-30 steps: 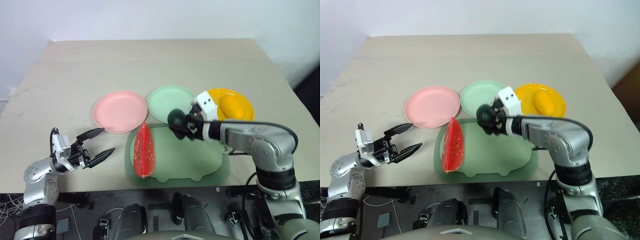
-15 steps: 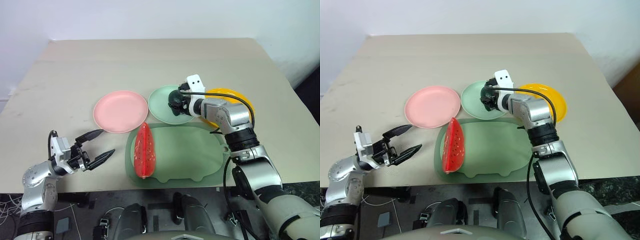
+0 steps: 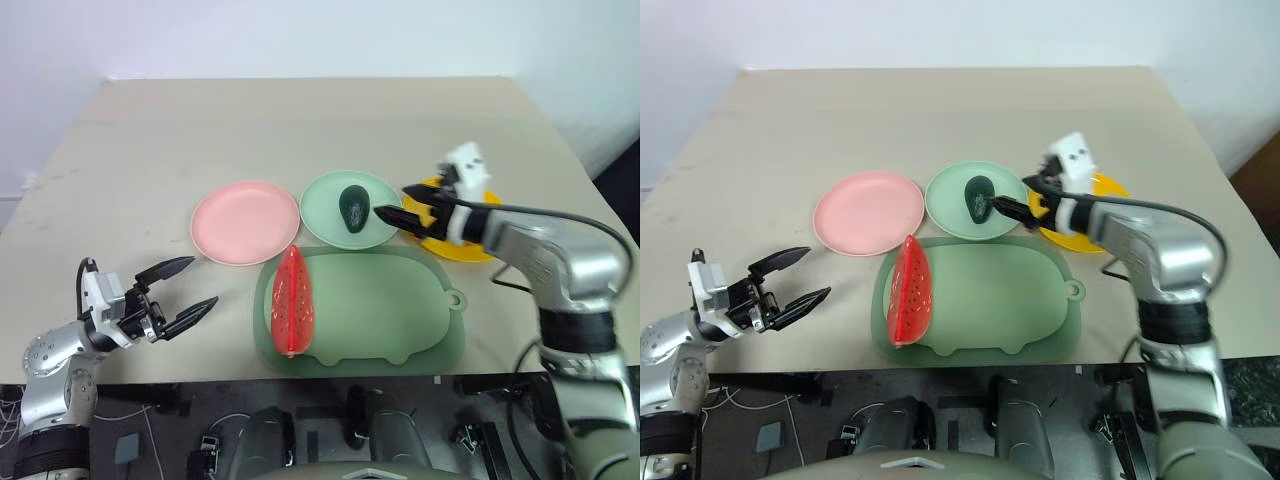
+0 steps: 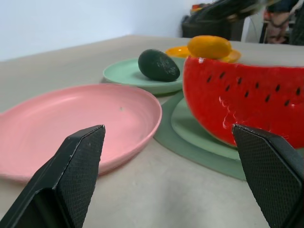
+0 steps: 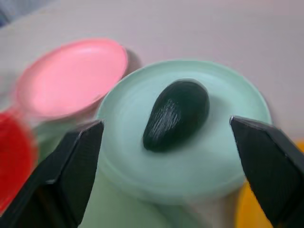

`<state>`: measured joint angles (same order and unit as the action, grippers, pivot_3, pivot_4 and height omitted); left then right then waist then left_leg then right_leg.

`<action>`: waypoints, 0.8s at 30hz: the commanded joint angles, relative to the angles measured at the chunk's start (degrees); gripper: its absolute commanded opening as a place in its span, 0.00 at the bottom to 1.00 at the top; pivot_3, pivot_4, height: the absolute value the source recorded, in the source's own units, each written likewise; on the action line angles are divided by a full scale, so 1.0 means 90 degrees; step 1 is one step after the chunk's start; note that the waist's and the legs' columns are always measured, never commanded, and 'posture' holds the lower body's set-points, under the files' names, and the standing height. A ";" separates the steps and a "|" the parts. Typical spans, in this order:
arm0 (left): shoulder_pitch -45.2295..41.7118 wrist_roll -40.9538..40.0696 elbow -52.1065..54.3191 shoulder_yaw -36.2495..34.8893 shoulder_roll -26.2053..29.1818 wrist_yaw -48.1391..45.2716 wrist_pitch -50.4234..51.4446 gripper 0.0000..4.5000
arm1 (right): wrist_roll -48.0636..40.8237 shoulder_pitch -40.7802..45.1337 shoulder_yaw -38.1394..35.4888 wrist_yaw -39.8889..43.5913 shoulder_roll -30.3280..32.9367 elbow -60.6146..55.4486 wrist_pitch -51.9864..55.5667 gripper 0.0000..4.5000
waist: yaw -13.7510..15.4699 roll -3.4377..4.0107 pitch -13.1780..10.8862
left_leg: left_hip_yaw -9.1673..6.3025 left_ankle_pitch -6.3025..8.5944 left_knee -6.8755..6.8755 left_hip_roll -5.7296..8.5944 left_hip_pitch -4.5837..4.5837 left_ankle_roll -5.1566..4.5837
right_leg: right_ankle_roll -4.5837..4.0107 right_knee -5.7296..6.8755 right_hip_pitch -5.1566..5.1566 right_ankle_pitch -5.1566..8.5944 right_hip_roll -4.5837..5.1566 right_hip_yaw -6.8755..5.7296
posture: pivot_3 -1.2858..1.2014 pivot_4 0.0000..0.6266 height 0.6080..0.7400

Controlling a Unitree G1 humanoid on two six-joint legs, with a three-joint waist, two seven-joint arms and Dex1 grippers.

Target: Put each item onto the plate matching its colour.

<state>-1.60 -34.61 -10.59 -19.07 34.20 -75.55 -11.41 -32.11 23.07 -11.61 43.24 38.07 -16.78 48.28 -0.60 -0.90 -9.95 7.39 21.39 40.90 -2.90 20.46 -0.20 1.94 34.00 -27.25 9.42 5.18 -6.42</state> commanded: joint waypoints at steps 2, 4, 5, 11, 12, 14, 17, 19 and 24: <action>-0.0229 -0.0071 -0.0124 -0.0104 0.0184 -0.0226 -0.0026 1.00 | 0.0084 -0.1183 -0.0966 0.1250 0.0696 -0.0548 -0.1688 0.99 | -0.0013 0.0002 -0.0001 | 0.0001 -0.0001 -0.0002 0.0002 -0.0003 0.0001 | 0.0001 -0.0001 0.0002 0.0002 -0.0006 0.0001 | 0.52 0.24 0.95; -0.0320 -0.0059 -0.0190 -0.0081 0.0215 -0.0295 -0.0006 1.00 | -0.0076 -0.1626 -0.1393 0.1749 0.0871 -0.0396 -0.2161 0.99 | -0.0037 0.0002 -0.0001 | 0.0002 -0.0002 -0.0002 -0.0001 -0.0009 0.0004 | 0.0022 0.0000 0.0002 0.0015 -0.0014 0.0006 | 0.52 0.24 0.95; -0.0373 -0.0060 -0.0238 -0.0080 0.0238 -0.0341 0.0001 1.00 | -0.0143 -0.1793 -0.1556 0.1946 0.0915 -0.0314 -0.2349 0.99 | -0.0039 0.0002 -0.0001 | 0.0002 -0.0003 -0.0002 -0.0004 -0.0011 0.0005 | 0.0022 0.0000 0.0001 0.0015 -0.0018 0.0009 | 0.52 0.24 0.95; -0.0752 -0.0027 -0.0591 -0.0011 0.0406 -0.0748 -0.0017 1.00 | -0.0039 -0.2470 -0.1963 0.2990 0.0980 0.0373 -0.3774 0.99 | 0.0003 0.0001 -0.0001 | 0.0006 -0.0004 0.0000 -0.0002 -0.0011 0.0007 | -0.0003 0.0000 0.0005 0.0001 -0.0017 0.0009 | 0.52 0.24 0.95; -0.0864 -0.0018 -0.0636 0.0020 0.0452 -0.0828 0.0003 1.00 | -0.0054 -0.2591 -0.1991 0.3227 0.1027 0.0488 -0.3953 0.99 | 0.0007 0.0000 -0.0001 | 0.0006 -0.0004 0.0000 0.0001 -0.0010 0.0007 | -0.0003 0.0000 0.0005 0.0001 -0.0016 0.0009 | 0.52 0.24 0.95; -0.1125 0.0010 -0.0750 0.0096 0.0562 -0.1025 0.0030 1.00 | -0.0010 -0.2776 -0.1992 0.3625 0.1089 0.0739 -0.4370 0.99 | 0.0027 -0.0001 -0.0001 | 0.0005 -0.0005 0.0002 0.0001 -0.0010 0.0007 | -0.0003 0.0000 0.0005 0.0001 -0.0015 0.0008 | 0.52 0.24 0.95; -0.1609 0.0164 -0.1080 0.0297 0.0898 -0.1482 0.0151 1.00 | 0.0050 -0.2770 -0.1816 0.3590 0.1138 0.0875 -0.4409 0.99 | 0.0015 -0.0001 -0.0001 | 0.0004 -0.0005 0.0004 0.0003 -0.0011 0.0008 | -0.0004 0.0001 0.0008 0.0001 -0.0015 0.0008 | 0.52 0.24 0.95; -0.2171 0.0274 -0.1204 0.0846 0.1250 -0.1797 0.0177 1.00 | 0.0064 -0.2704 -0.1721 0.3482 0.1121 0.0958 -0.4368 0.99 | 0.0008 -0.0002 -0.0002 | 0.0003 -0.0007 0.0006 0.0003 -0.0011 0.0011 | -0.0004 0.0005 0.0007 0.0001 -0.0016 0.0007 | 0.52 0.24 0.95; -0.3710 0.0190 -0.1518 0.2555 0.1852 -0.1884 0.0083 1.00 | 0.0080 -0.2738 -0.1556 0.3286 0.1041 0.0894 -0.4376 0.99 | 0.0049 -0.0002 -0.0003 | 0.0000 -0.0008 0.0007 0.0009 -0.0010 0.0013 | -0.0004 0.0003 0.0010 0.0000 -0.0015 0.0007 | 0.52 0.24 0.95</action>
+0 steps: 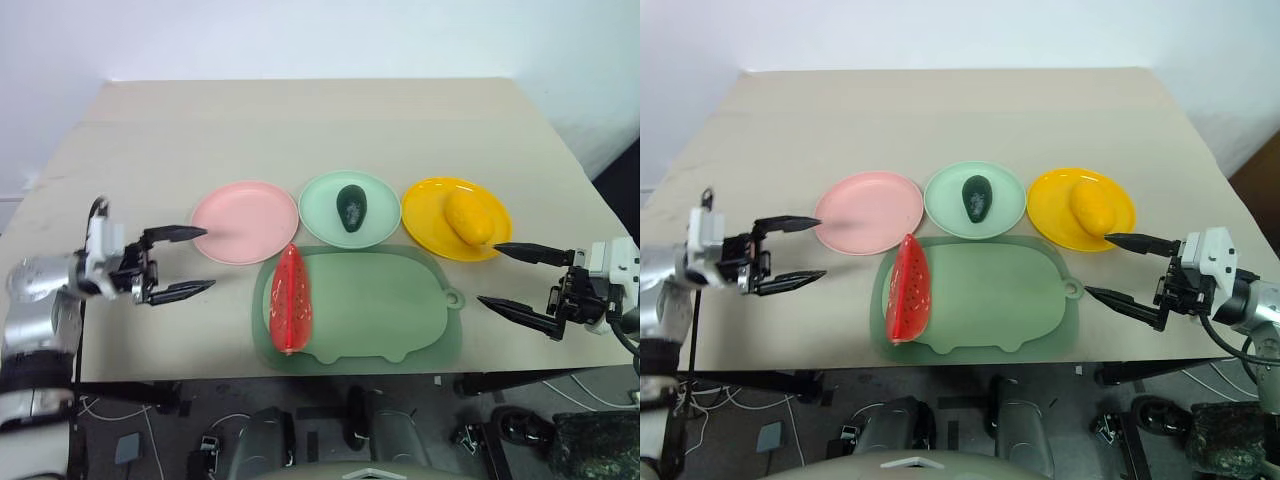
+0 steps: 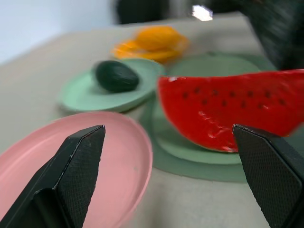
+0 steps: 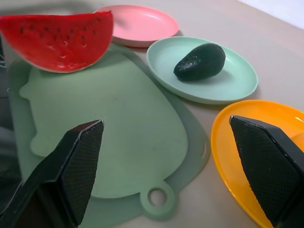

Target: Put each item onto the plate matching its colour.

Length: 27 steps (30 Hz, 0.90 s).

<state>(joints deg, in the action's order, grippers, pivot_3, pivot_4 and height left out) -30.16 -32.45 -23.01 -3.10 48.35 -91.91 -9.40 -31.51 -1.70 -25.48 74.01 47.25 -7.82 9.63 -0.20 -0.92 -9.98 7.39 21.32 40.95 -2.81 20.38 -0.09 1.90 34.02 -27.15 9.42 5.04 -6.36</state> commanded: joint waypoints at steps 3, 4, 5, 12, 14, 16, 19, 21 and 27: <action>-0.1220 -0.0163 -0.0411 0.1751 0.0473 -0.0066 -0.0430 1.00 | 0.0010 -0.0008 0.0032 -0.0318 -0.0026 -0.0160 -0.0090 0.99 | -0.0017 0.0002 0.0000 | 0.0005 -0.0010 0.0000 0.0005 -0.0002 0.0017 | 0.0001 0.0000 0.0001 0.0000 -0.0001 0.0003 | 0.52 0.24 0.95; -0.1559 -0.0218 -0.0496 0.2145 0.0472 -0.0066 -0.0480 1.00 | -0.0003 -0.0044 0.0027 -0.0395 -0.0059 -0.0215 -0.0083 0.99 | -0.0028 0.0001 0.0000 | 0.0005 -0.0011 0.0000 0.0005 -0.0002 0.0019 | 0.0001 0.0001 0.0001 0.0000 -0.0001 0.0004 | 0.52 0.24 0.95; -0.1917 -0.0264 -0.0572 0.2567 0.0462 -0.0066 -0.0550 1.00 | -0.0014 -0.0091 0.0024 -0.0468 -0.0084 -0.0273 -0.0063 0.99 | -0.0025 -0.0003 -0.0003 | 0.0005 -0.0011 0.0000 0.0005 -0.0002 0.0020 | 0.0001 0.0001 0.0000 0.0000 -0.0002 0.0004 | 0.52 0.24 0.95; -0.4099 -0.0739 -0.1304 0.5379 0.0081 -0.0066 -0.1314 1.00 | -0.0046 -0.0683 -0.0039 -0.1036 -0.0408 -0.0864 -0.0060 0.99 | 0.0106 -0.0018 -0.0011 | 0.0002 -0.0008 0.0009 0.0010 0.0001 0.0014 | 0.0001 -0.0002 0.0004 0.0000 -0.0005 0.0011 | 0.52 0.24 0.95; -0.4489 -0.0883 -0.1496 0.6038 -0.0074 -0.0066 -0.1633 1.00 | -0.0065 -0.0878 -0.0069 -0.1193 -0.0504 -0.1090 -0.0043 0.99 | 0.0110 -0.0019 -0.0012 | 0.0002 -0.0006 0.0010 0.0013 0.0000 0.0008 | 0.0001 -0.0001 0.0005 0.0001 -0.0005 0.0016 | 0.52 0.24 0.95; -0.4832 -0.0994 -0.1603 0.6788 -0.0190 -0.0066 -0.1973 1.00 | -0.0089 -0.1089 -0.0137 -0.1386 -0.0591 -0.1311 -0.0011 0.99 | 0.0112 -0.0022 -0.0013 | 0.0000 -0.0004 0.0014 0.0012 0.0001 0.0004 | 0.0000 0.0000 0.0005 0.0001 -0.0005 0.0016 | 0.52 0.24 0.95; -0.5215 -0.1128 -0.1755 0.7803 -0.0391 -0.0066 -0.2487 1.00 | -0.0099 -0.1402 -0.0252 -0.1625 -0.0706 -0.1579 0.0007 0.99 | 0.0102 -0.0024 -0.0015 | -0.0003 -0.0002 0.0014 0.0012 0.0003 0.0000 | 0.0000 -0.0001 0.0004 0.0002 -0.0007 0.0017 | 0.52 0.24 0.95; -0.5409 -0.1172 -0.1969 0.8332 -0.0586 -0.0066 -0.2850 1.00 | -0.0125 -0.1595 -0.0310 -0.1793 -0.0783 -0.1752 0.0014 0.99 | 0.0112 -0.0027 -0.0017 | -0.0004 -0.0001 0.0015 0.0013 0.0003 0.0000 | -0.0001 -0.0001 0.0004 0.0002 -0.0006 0.0021 | 0.52 0.24 0.95; -0.5727 -0.1347 -0.2530 0.9560 -0.1045 -0.0066 -0.3753 1.00 | -0.0171 -0.2159 -0.0507 -0.2199 -0.0980 -0.2244 0.0046 0.99 | 0.0117 -0.0037 -0.0022 | -0.0018 0.0000 0.0021 0.0014 0.0005 -0.0003 | -0.0018 -0.0003 0.0005 0.0014 -0.0006 0.0022 | 0.52 0.24 0.95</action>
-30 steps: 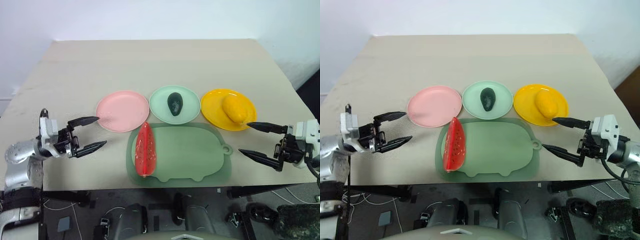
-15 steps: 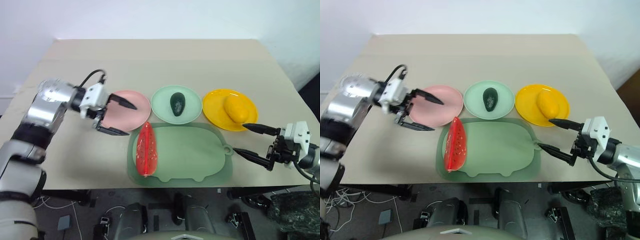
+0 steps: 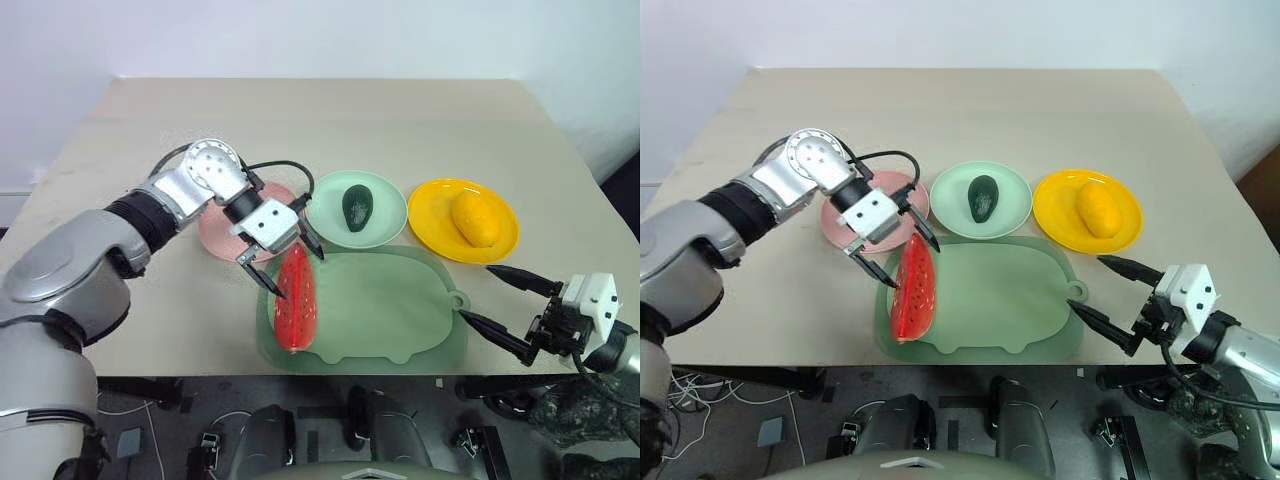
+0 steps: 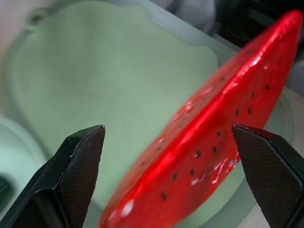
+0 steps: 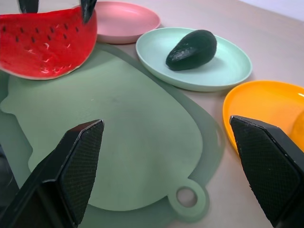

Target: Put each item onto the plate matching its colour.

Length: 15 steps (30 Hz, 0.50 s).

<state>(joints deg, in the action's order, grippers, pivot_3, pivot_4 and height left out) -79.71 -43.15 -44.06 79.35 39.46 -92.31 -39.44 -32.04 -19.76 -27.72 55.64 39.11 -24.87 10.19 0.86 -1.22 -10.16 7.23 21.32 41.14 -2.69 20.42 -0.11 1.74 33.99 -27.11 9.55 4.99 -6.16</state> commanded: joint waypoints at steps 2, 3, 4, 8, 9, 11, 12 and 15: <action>-0.0235 -0.0178 -0.0355 0.0662 -0.0196 -0.0021 -0.0646 1.00 | -0.0115 -0.0371 -0.0313 -0.0255 -0.0130 -0.0505 -0.0003 0.99 | -0.0006 -0.0013 -0.0008 | -0.0008 0.0000 0.0000 0.0001 0.0000 -0.0001 | 0.0000 -0.0001 0.0001 0.0000 0.0000 0.0001 | 0.52 0.24 0.95; -0.0213 -0.0160 -0.0461 0.0736 -0.0297 -0.0021 -0.0732 1.00 | -0.0111 -0.0510 -0.0345 -0.0288 -0.0174 -0.0588 -0.0020 0.99 | -0.0003 -0.0016 -0.0009 | -0.0010 0.0000 0.0001 0.0001 0.0000 -0.0001 | 0.0000 -0.0001 0.0002 0.0000 0.0000 0.0001 | 0.52 0.24 0.95; -0.0203 -0.0158 -0.0540 0.0798 -0.0367 -0.0021 -0.0795 1.00 | -0.0110 -0.0608 -0.0367 -0.0315 -0.0203 -0.0649 -0.0034 0.99 | 0.0001 -0.0018 -0.0010 | -0.0012 0.0000 0.0001 0.0001 0.0001 -0.0001 | 0.0000 -0.0001 0.0001 0.0001 0.0000 0.0000 | 0.52 0.24 0.95; 0.0001 0.0082 -0.1002 0.0901 -0.0740 -0.0021 -0.1306 1.00 | 0.0038 -0.1040 -0.0415 -0.0351 -0.0308 -0.0829 -0.0150 0.99 | 0.0006 -0.0024 -0.0014 | -0.0022 0.0002 0.0006 0.0004 0.0003 -0.0004 | 0.0000 -0.0003 0.0006 0.0001 0.0001 -0.0002 | 0.52 0.24 0.95; 0.0068 0.0141 -0.1093 0.0893 -0.0816 -0.0021 -0.1394 1.00 | 0.0062 -0.1127 -0.0405 -0.0356 -0.0310 -0.0863 -0.0149 0.99 | 0.0011 -0.0024 -0.0013 | -0.0024 0.0003 0.0007 0.0005 0.0001 -0.0006 | 0.0000 -0.0005 0.0011 0.0002 0.0001 -0.0002 | 0.52 0.24 0.95; 0.0160 0.0169 -0.1165 0.0880 -0.0893 -0.0021 -0.1482 1.00 | 0.0192 -0.1248 -0.0348 -0.0348 -0.0301 -0.0888 -0.0247 0.99 | 0.0004 -0.0022 -0.0012 | -0.0036 0.0004 0.0007 0.0005 -0.0004 -0.0009 | 0.0000 -0.0013 0.0023 0.0003 0.0001 -0.0011 | 0.52 0.24 0.95; 0.0201 0.0171 -0.1156 0.0897 -0.0902 -0.0021 -0.1513 1.00 | 0.0313 -0.1317 -0.0293 -0.0340 -0.0286 -0.0885 -0.0308 0.99 | 0.0003 -0.0022 -0.0012 | -0.0042 0.0005 0.0007 0.0005 -0.0005 -0.0010 | 0.0009 -0.0018 0.0033 0.0010 0.0001 -0.0015 | 0.52 0.24 0.95; 0.0299 0.0197 -0.1144 0.0959 -0.0902 -0.0021 -0.1547 1.00 | 0.0694 -0.1497 -0.0119 -0.0173 -0.0201 -0.0795 -0.0577 0.99 | 0.0004 -0.0019 -0.0009 | -0.0066 0.0007 0.0006 0.0004 -0.0008 -0.0014 | 0.0025 -0.0036 0.0060 0.0021 0.0001 -0.0032 | 0.52 0.24 0.95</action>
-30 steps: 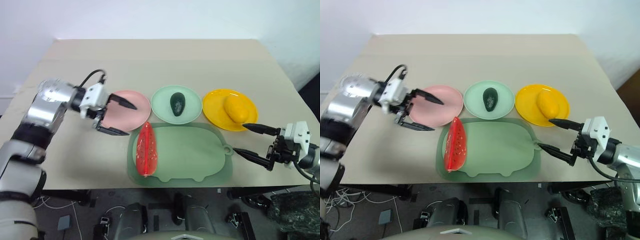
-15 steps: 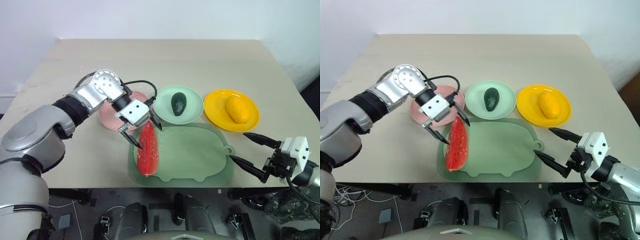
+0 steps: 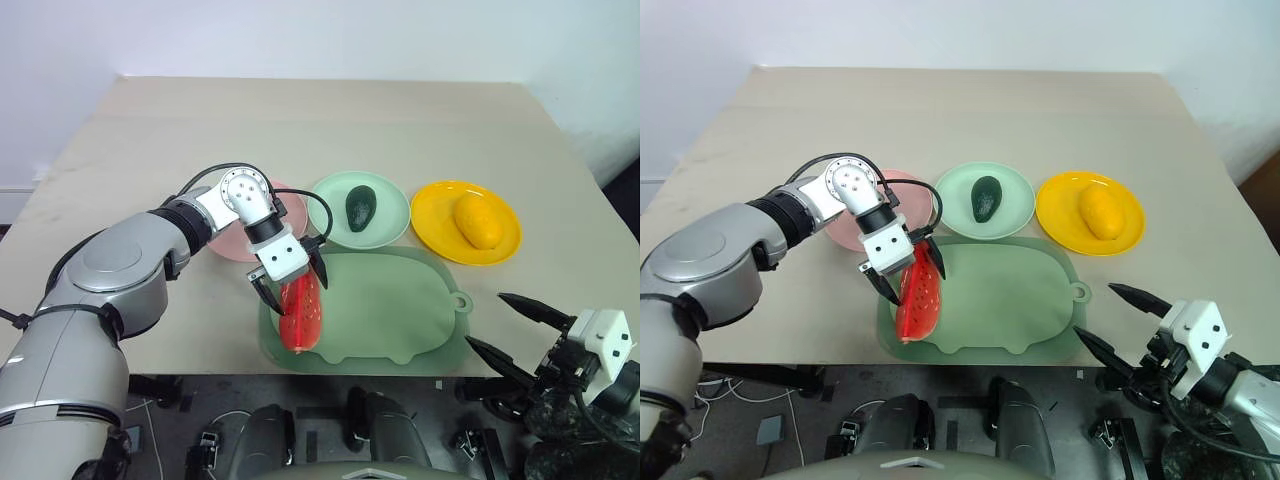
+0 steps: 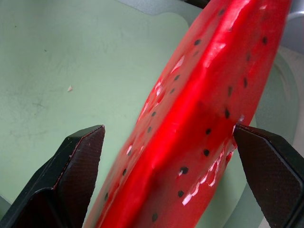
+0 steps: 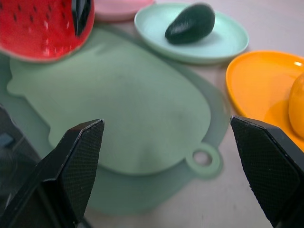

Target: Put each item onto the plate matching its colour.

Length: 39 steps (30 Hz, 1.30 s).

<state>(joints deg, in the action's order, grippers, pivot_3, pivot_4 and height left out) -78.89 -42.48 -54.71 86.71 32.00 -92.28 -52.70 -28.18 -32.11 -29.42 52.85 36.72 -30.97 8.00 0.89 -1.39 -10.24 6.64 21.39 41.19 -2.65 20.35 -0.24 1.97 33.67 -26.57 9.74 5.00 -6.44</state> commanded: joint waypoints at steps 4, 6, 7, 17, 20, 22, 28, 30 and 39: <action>0.0280 0.0192 -0.0006 0.0178 -0.0073 -0.0025 -0.0157 1.00 | 0.0377 -0.0101 0.0139 0.0229 0.0079 -0.0001 -0.0498 0.99 | 0.0000 0.0001 0.0003 | -0.0015 0.0001 -0.0001 0.0000 0.0000 -0.0002 | 0.0001 -0.0011 0.0013 0.0000 0.0000 -0.0009 | 0.52 0.24 0.95; 0.0305 0.0232 -0.0038 0.0198 -0.0074 -0.0025 -0.0189 1.00 | 0.0389 -0.0028 0.0165 0.0241 0.0107 0.0059 -0.0505 0.99 | 0.0000 0.0001 0.0004 | -0.0017 0.0001 0.0000 0.0001 0.0001 -0.0002 | 0.0000 -0.0013 0.0018 0.0000 0.0000 -0.0010 | 0.52 0.24 0.95; 0.0310 0.0254 -0.0051 0.0212 -0.0074 -0.0025 -0.0210 1.00 | 0.0398 -0.0005 0.0175 0.0246 0.0112 0.0081 -0.0512 0.99 | 0.0000 0.0001 0.0004 | -0.0019 0.0001 -0.0001 0.0002 0.0001 -0.0002 | 0.0000 -0.0013 0.0020 0.0000 0.0000 -0.0011 | 0.52 0.24 0.95; 0.0353 0.0273 -0.0103 0.0266 0.0031 -0.0025 -0.0137 0.54 | 0.0372 0.0368 0.0269 0.0211 0.0133 0.0133 -0.0389 1.00 | -0.0004 0.0015 0.0019 | -0.0027 0.0001 -0.0003 0.0006 0.0000 -0.0002 | 0.0000 -0.0014 0.0036 0.0001 -0.0001 -0.0012 | 0.52 0.24 0.95; 0.0283 0.0001 -0.0056 -0.0053 0.0063 -0.0025 0.0277 0.53 | 0.0366 0.0469 0.0287 0.0229 0.0160 0.0196 -0.0360 1.00 | -0.0003 0.0018 0.0021 | -0.0035 0.0001 -0.0004 0.0010 0.0000 -0.0002 | 0.0000 -0.0014 0.0036 0.0000 -0.0002 -0.0012 | 0.52 0.24 0.95; 0.0167 -0.0397 0.0040 -0.0502 0.0101 -0.0025 0.0866 0.53 | 0.0364 0.0591 0.0337 0.0240 0.0192 0.0274 -0.0339 1.00 | -0.0002 0.0017 0.0020 | -0.0037 0.0001 -0.0003 0.0012 0.0000 -0.0002 | 0.0000 -0.0014 0.0035 0.0000 -0.0002 -0.0012 | 0.52 0.24 0.95; -0.0096 -0.1051 0.0188 -0.1733 0.0218 -0.0025 0.2465 0.53 | 0.0332 0.0819 0.0457 0.0297 0.0267 0.0400 -0.0298 1.00 | 0.0007 0.0001 0.0008 | -0.0051 0.0000 0.0010 0.0016 0.0006 -0.0002 | -0.0022 -0.0011 0.0007 -0.0016 -0.0001 -0.0017 | 0.52 0.24 0.95; -0.0263 -0.1034 -0.0054 -0.2263 0.0222 -0.0025 0.2973 0.53 | 0.0320 0.0944 0.0505 0.0326 0.0316 0.0484 -0.0284 1.00 | 0.0005 -0.0010 0.0002 | -0.0053 0.0000 0.0010 0.0017 0.0007 -0.0003 | -0.0022 -0.0012 0.0008 -0.0016 -0.0001 -0.0020 | 0.52 0.24 0.95; -0.0317 0.1332 -0.2136 -0.4138 0.0312 -0.0025 0.3197 0.53 | 0.0283 0.1493 0.0765 0.0409 0.0432 0.0760 -0.0211 1.00 | -0.0012 -0.0011 0.0001 | -0.0068 0.0000 -0.0001 0.0020 0.0002 -0.0002 | -0.0017 -0.0012 0.0006 -0.0018 -0.0012 -0.0021 | 0.52 0.24 0.95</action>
<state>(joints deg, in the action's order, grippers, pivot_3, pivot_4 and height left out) -82.15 -34.89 -72.04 52.63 33.82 -92.31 -22.48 -24.62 -18.94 -22.52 56.28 39.89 -23.84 5.98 0.79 -1.49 -10.24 6.02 21.38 41.19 -2.47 20.37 -0.25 1.88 33.56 -26.51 9.53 4.89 -6.64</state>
